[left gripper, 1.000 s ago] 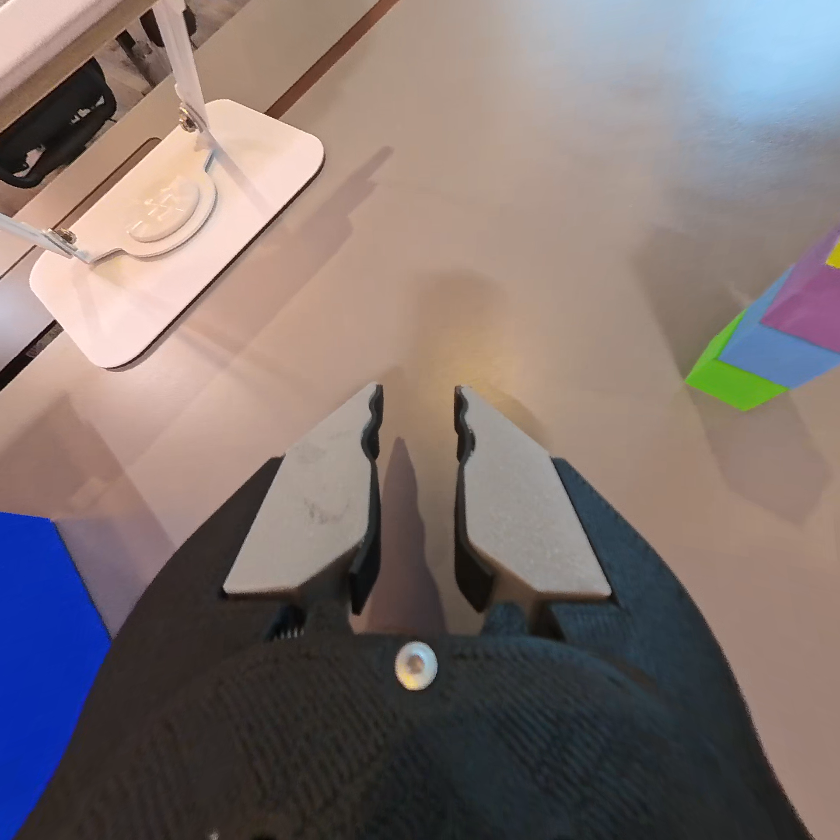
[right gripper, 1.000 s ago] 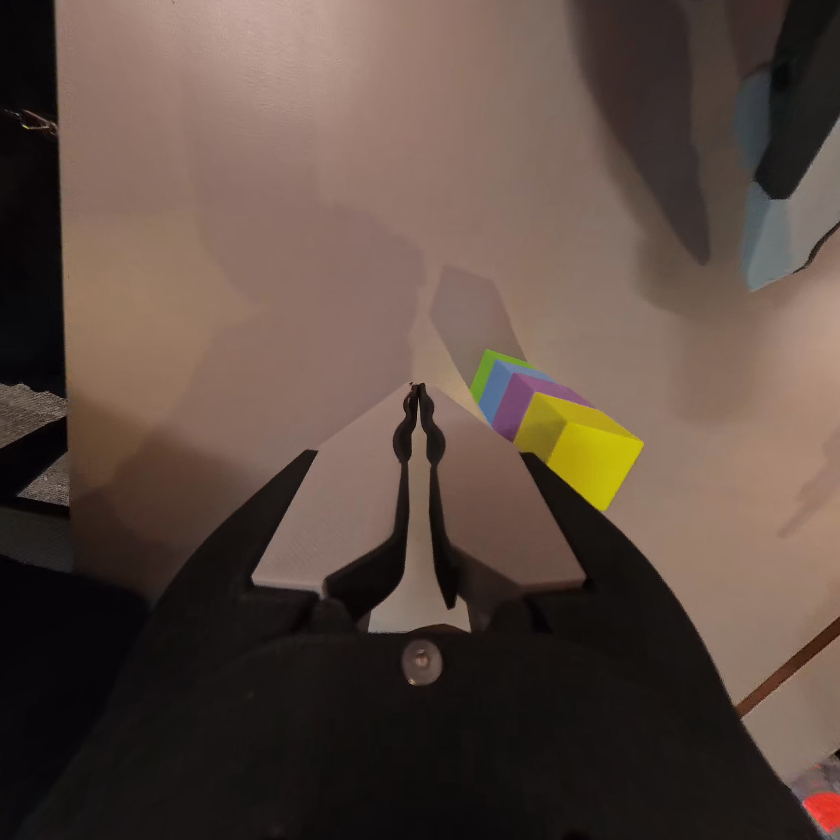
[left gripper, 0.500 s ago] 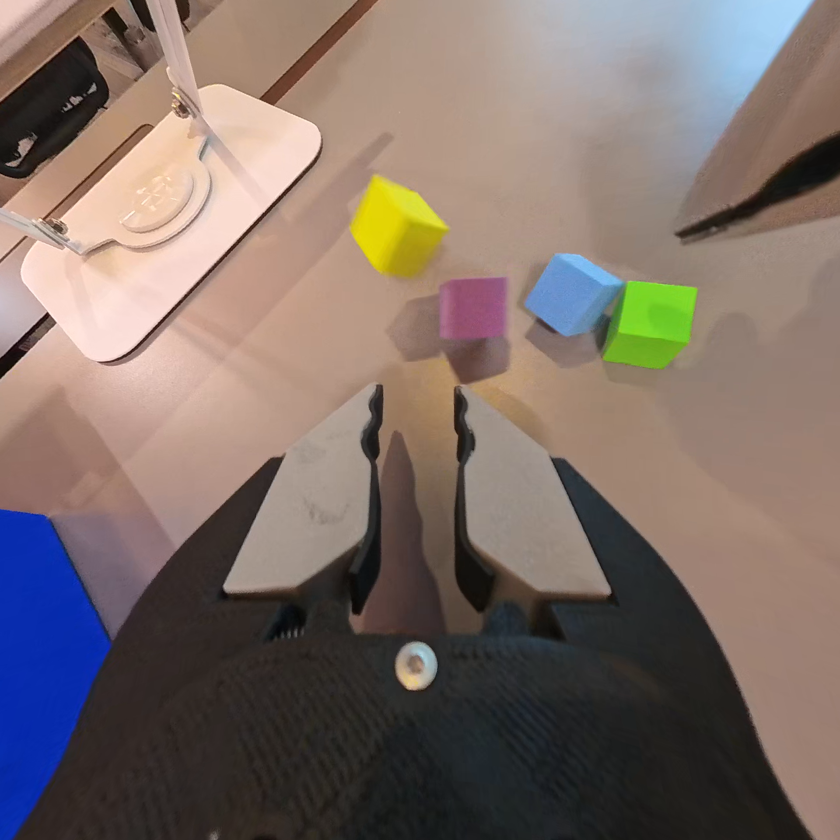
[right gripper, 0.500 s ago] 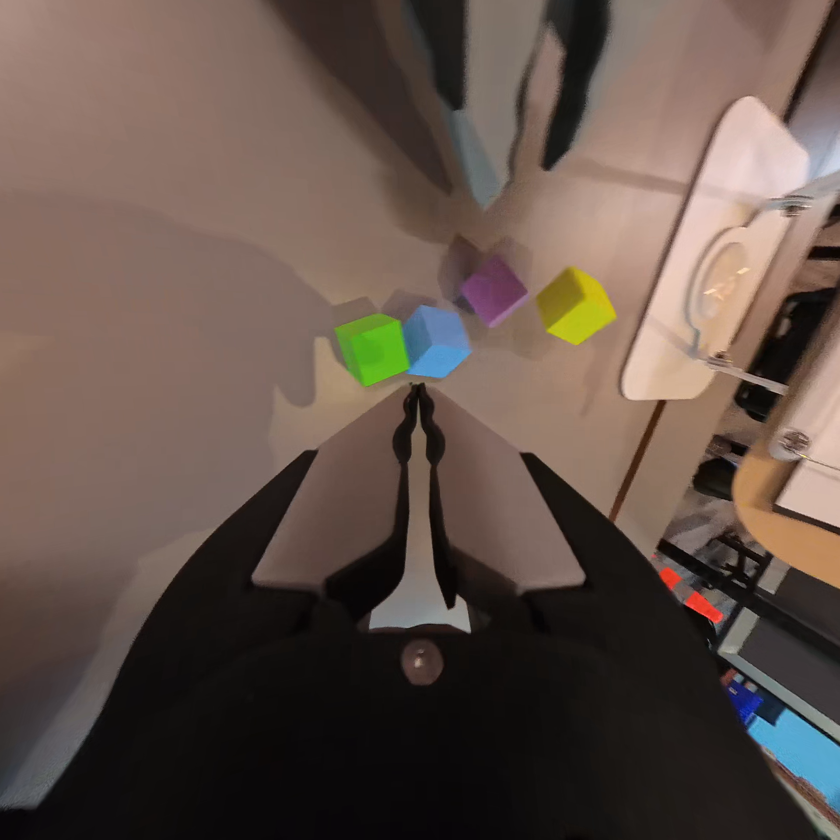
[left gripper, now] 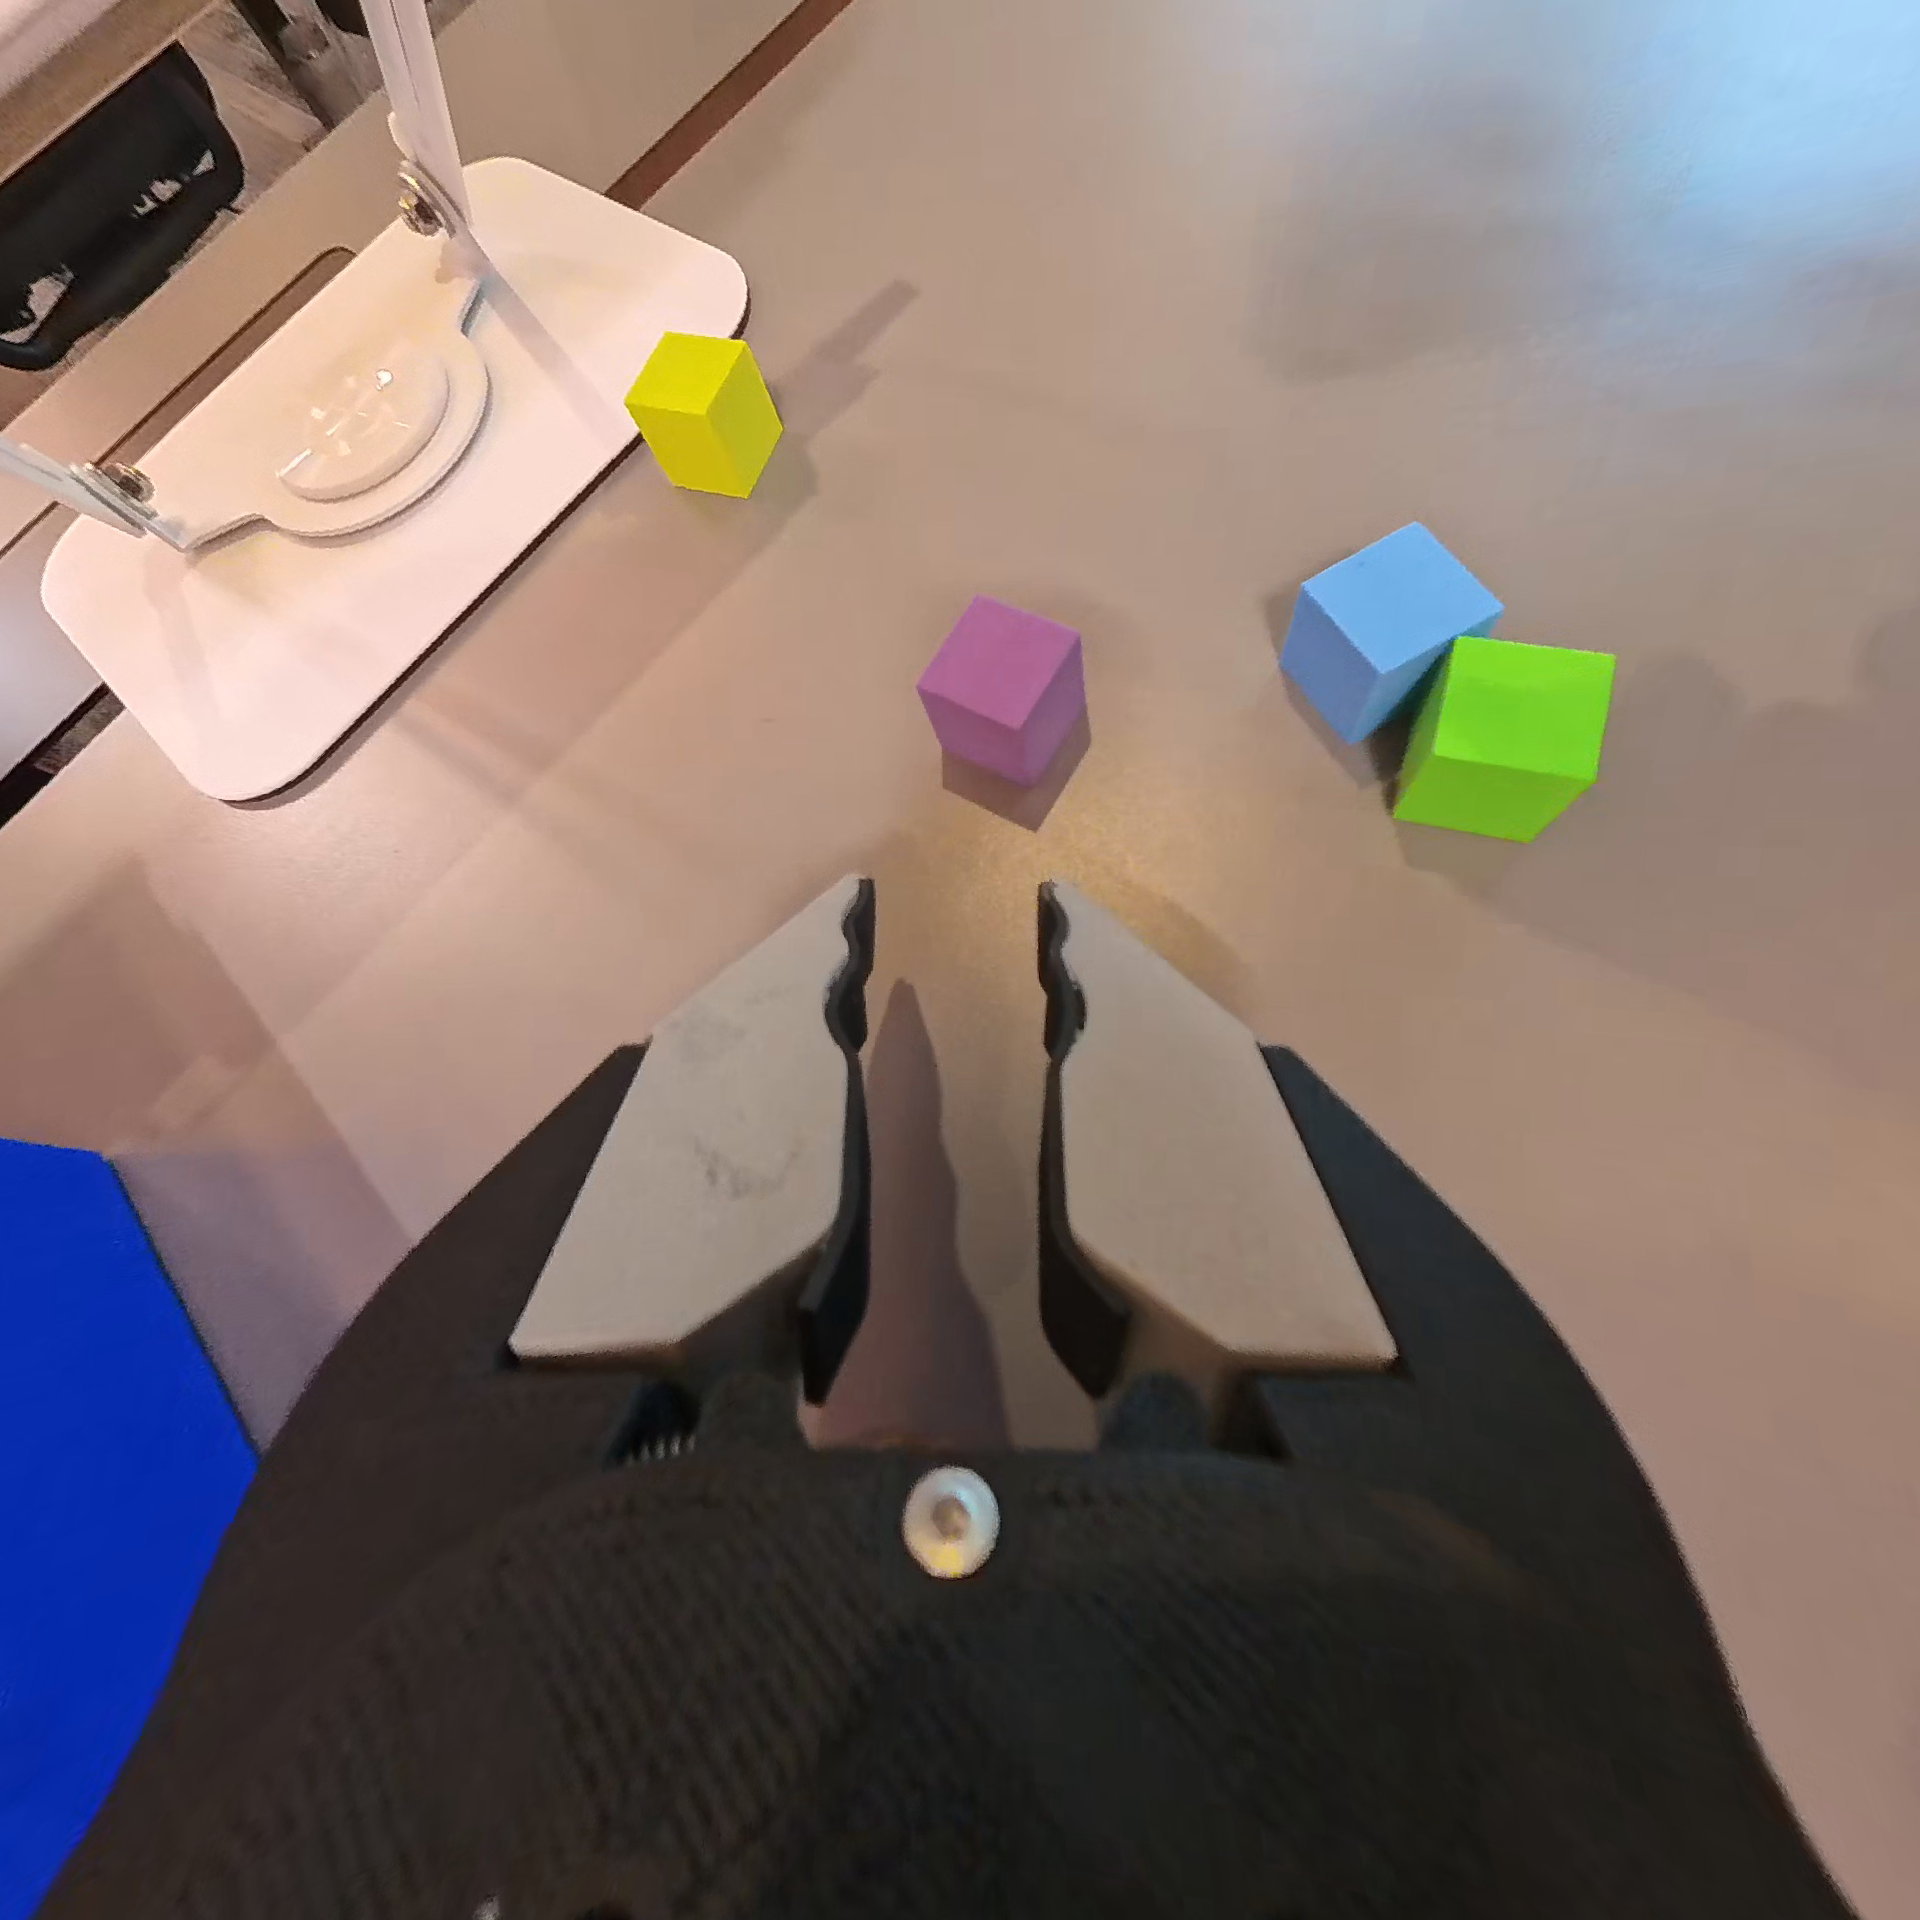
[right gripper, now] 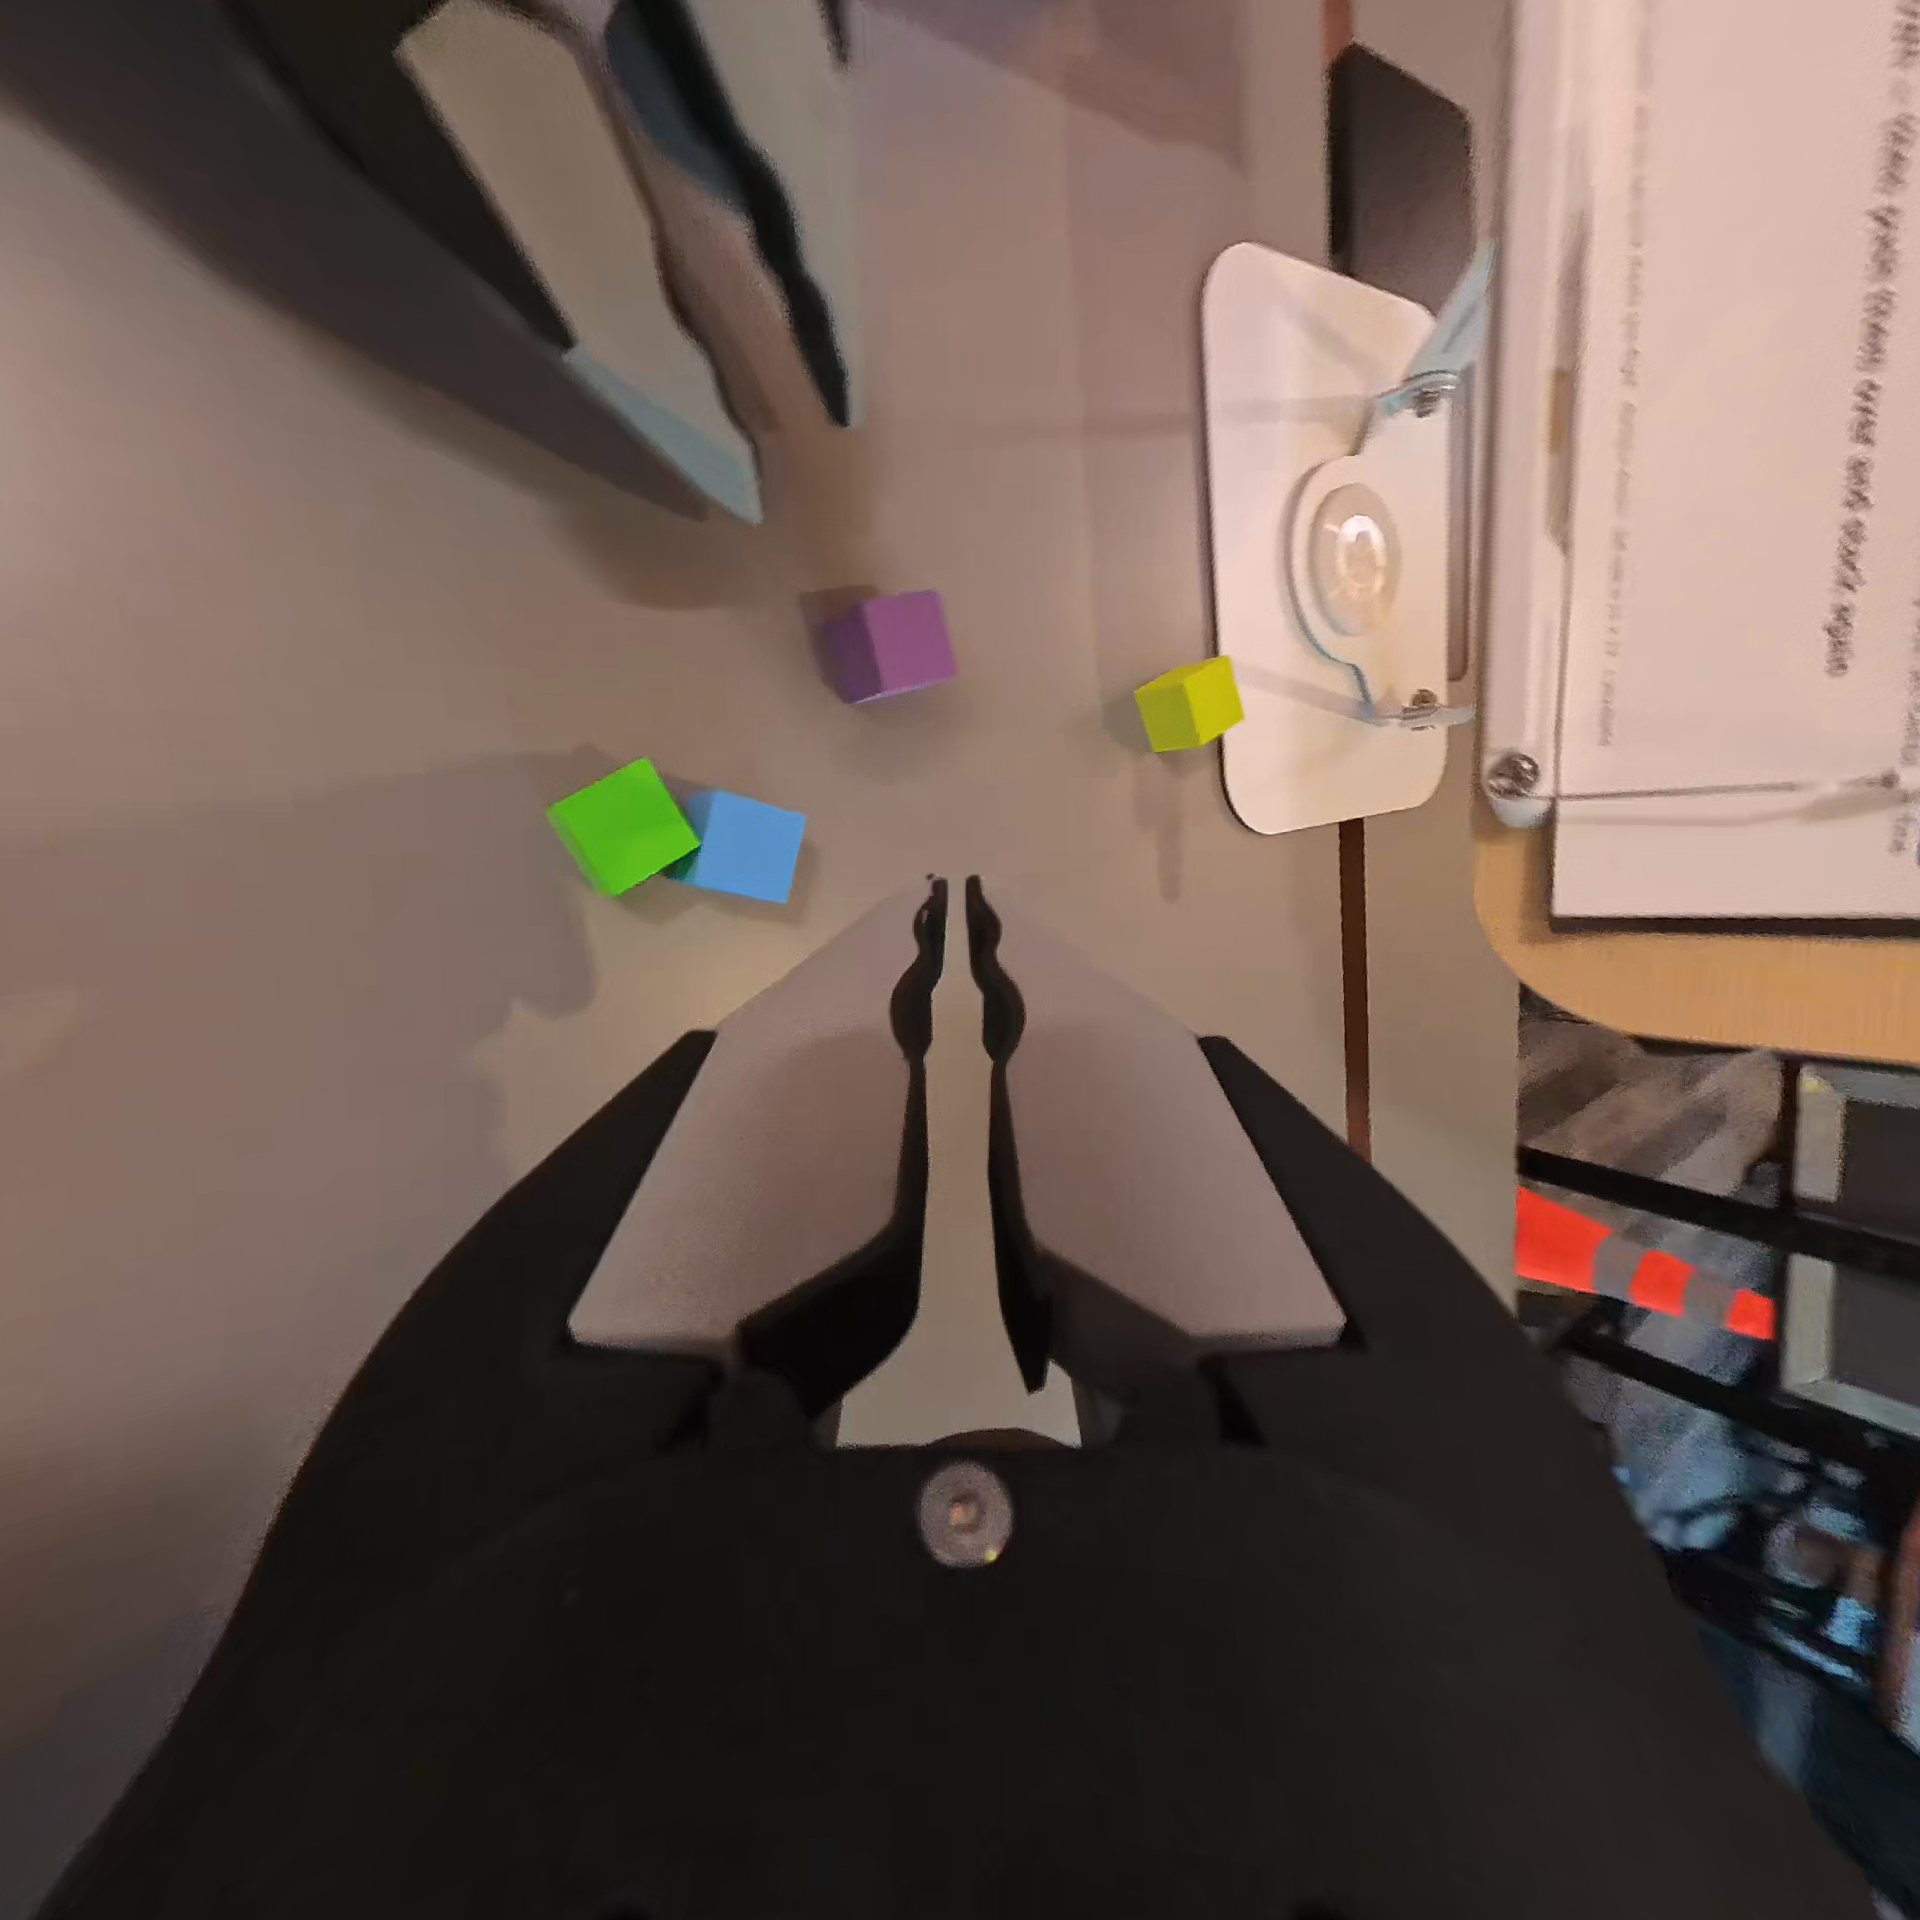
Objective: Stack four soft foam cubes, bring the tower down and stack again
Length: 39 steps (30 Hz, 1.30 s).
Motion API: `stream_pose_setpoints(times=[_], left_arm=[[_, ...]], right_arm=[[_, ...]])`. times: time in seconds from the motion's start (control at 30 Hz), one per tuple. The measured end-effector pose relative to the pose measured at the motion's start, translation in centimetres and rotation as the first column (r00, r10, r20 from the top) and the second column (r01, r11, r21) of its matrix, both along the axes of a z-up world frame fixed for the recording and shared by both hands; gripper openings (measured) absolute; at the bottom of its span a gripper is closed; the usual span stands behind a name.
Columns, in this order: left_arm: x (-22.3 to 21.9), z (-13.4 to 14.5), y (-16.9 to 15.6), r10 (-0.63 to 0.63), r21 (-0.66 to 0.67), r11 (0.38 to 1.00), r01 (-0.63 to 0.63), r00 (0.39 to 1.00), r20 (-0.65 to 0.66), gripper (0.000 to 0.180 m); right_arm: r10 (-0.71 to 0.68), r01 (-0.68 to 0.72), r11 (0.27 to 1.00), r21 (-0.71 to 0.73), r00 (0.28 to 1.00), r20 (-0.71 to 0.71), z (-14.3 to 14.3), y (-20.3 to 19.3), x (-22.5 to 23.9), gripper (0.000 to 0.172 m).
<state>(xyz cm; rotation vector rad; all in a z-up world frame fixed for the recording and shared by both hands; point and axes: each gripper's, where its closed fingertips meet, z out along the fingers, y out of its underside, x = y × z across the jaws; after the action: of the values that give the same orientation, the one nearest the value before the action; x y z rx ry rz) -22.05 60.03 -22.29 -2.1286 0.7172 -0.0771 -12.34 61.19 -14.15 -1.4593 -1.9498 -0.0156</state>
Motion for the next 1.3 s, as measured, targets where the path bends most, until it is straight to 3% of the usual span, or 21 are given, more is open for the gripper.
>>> stream_pose_setpoints(times=[0.2,0.33,0.5,0.7,0.83,1.07,1.3], left_arm=[[-0.2,-0.1,0.0,0.019,-0.008,1.0,-0.019,1.0,-0.013,0.029],[0.0,0.2,0.0,0.02,-0.004,1.0,-0.02,1.0,-0.001,0.031],[0.4,0.5,0.1,0.031,-0.002,1.0,-0.031,0.999,0.033,0.035],[0.4,0.5,0.2,0.036,0.019,0.999,-0.036,0.999,0.01,0.036],[1.2,0.1,-0.2,-0.02,-0.004,1.0,0.02,1.0,0.019,0.036],[6.3,0.6,-2.7,-0.253,-0.022,0.967,0.256,0.964,0.079,0.041],[8.5,-1.1,-3.7,-0.303,-0.086,0.948,0.305,0.952,0.037,0.043]], right_arm=[[-0.209,0.171,0.972,-0.164,0.945,-0.253,1.2,3.6,-0.2,0.017],[-0.366,0.275,0.916,-0.293,0.871,-0.328,-1.6,5.3,2.5,0.031],[-0.505,0.335,0.851,-0.404,0.73,-0.461,-4.5,6.1,6.9,0.028],[-0.59,0.155,0.743,-0.651,0.61,-0.528,-3.6,4.7,7.1,0.037],[-0.617,0.105,0.692,-0.715,0.6,-0.509,-4.5,4.3,6.5,0.039],[-0.594,0.208,0.744,-0.635,0.642,-0.485,-5.7,5.2,7.2,0.037],[-0.573,0.166,0.756,-0.634,0.636,-0.516,-4.5,4.5,6.8,0.036]])
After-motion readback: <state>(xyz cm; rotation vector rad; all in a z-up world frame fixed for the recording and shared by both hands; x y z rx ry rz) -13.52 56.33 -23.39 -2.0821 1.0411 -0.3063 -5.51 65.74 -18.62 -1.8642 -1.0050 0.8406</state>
